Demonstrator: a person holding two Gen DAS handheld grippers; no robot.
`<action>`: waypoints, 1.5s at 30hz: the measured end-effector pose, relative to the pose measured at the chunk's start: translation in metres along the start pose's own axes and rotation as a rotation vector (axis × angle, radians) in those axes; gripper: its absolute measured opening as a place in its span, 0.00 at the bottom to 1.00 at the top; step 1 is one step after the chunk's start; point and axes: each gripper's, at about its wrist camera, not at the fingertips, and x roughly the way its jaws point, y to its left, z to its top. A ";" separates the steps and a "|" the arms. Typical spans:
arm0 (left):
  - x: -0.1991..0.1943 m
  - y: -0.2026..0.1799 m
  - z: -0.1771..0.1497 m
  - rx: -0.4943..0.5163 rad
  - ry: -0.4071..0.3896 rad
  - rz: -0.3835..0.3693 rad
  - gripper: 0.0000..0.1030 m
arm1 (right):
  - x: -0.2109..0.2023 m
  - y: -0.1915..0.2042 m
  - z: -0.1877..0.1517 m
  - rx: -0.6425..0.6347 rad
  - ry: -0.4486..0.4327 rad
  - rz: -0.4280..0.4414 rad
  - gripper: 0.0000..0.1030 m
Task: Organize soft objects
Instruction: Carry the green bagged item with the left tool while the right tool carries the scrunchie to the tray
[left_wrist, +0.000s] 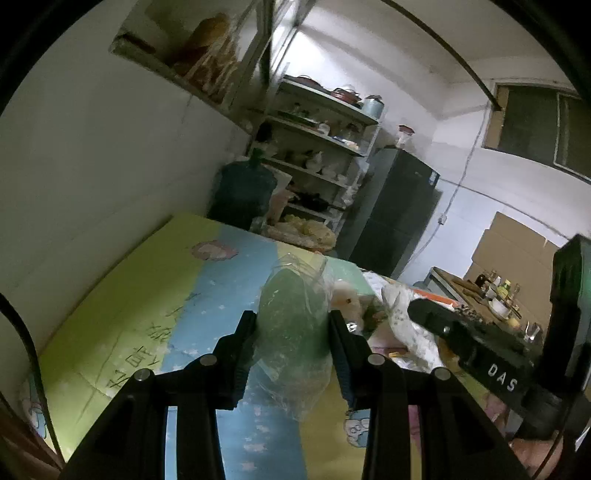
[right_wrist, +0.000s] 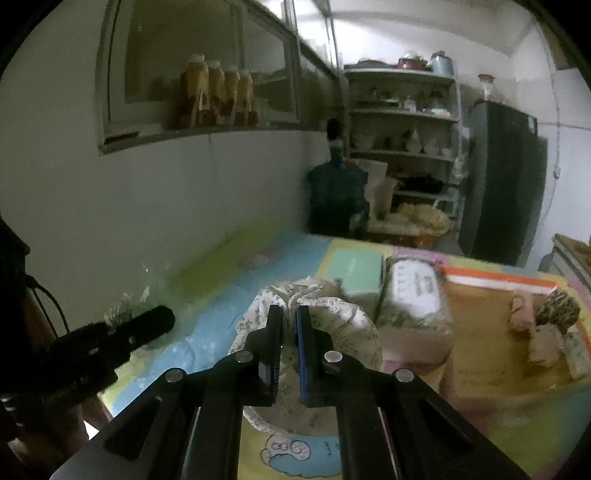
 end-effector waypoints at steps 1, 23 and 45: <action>-0.001 -0.002 0.000 0.007 -0.003 -0.006 0.38 | -0.004 -0.001 0.002 -0.002 -0.009 -0.007 0.07; 0.022 -0.077 0.005 0.139 0.025 -0.091 0.38 | -0.063 -0.076 0.000 0.108 -0.139 -0.126 0.07; 0.077 -0.179 -0.012 0.268 0.130 -0.160 0.38 | -0.123 -0.186 -0.039 0.265 -0.189 -0.247 0.07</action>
